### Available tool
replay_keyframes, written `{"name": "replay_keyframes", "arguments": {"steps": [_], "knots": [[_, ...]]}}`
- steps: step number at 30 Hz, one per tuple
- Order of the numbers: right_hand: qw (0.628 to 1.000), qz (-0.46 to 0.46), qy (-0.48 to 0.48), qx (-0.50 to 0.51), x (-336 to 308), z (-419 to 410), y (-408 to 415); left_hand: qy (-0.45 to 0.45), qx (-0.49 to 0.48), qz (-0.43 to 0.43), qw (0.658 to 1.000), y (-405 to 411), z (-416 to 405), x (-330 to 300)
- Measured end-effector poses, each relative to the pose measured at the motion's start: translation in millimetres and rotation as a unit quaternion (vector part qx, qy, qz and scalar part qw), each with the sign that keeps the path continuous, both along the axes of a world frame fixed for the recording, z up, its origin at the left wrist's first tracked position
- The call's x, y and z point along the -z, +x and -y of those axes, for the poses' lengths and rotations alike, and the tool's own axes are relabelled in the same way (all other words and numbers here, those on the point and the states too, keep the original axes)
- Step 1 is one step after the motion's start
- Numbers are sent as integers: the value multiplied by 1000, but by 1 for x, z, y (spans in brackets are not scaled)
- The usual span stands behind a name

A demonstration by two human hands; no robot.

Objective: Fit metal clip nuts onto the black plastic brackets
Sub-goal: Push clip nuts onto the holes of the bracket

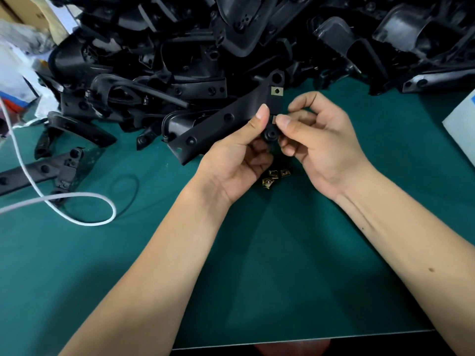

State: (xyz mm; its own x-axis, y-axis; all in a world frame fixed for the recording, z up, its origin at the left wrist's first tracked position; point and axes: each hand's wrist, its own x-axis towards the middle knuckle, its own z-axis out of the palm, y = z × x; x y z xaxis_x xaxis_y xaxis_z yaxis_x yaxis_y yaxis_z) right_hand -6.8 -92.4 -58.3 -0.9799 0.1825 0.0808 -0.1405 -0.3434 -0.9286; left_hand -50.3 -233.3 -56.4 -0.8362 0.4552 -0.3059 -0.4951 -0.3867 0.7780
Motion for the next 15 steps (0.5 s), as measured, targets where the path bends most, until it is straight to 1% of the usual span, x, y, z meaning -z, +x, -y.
{"name": "replay_keyframes", "arguments": {"steps": [5, 7, 9, 12, 15], "knots": [[999, 11, 27, -45, -3, -7, 1, -19, 32, -22, 999, 0, 2, 0], [998, 17, 51, -43, -4, -8, 0, -16, 38, -24, 999, -1, 3, 1], [996, 26, 81, -15, -2, -8, -2, -12, 23, -25, 999, -2, 3, 3], [995, 26, 90, 40, 0, -8, -4, 5, -11, -17, 1000, -3, 2, 5], [984, 18, 153, 85, 3, -12, -5, 43, -20, 12, 999, -4, 3, 5]]}}
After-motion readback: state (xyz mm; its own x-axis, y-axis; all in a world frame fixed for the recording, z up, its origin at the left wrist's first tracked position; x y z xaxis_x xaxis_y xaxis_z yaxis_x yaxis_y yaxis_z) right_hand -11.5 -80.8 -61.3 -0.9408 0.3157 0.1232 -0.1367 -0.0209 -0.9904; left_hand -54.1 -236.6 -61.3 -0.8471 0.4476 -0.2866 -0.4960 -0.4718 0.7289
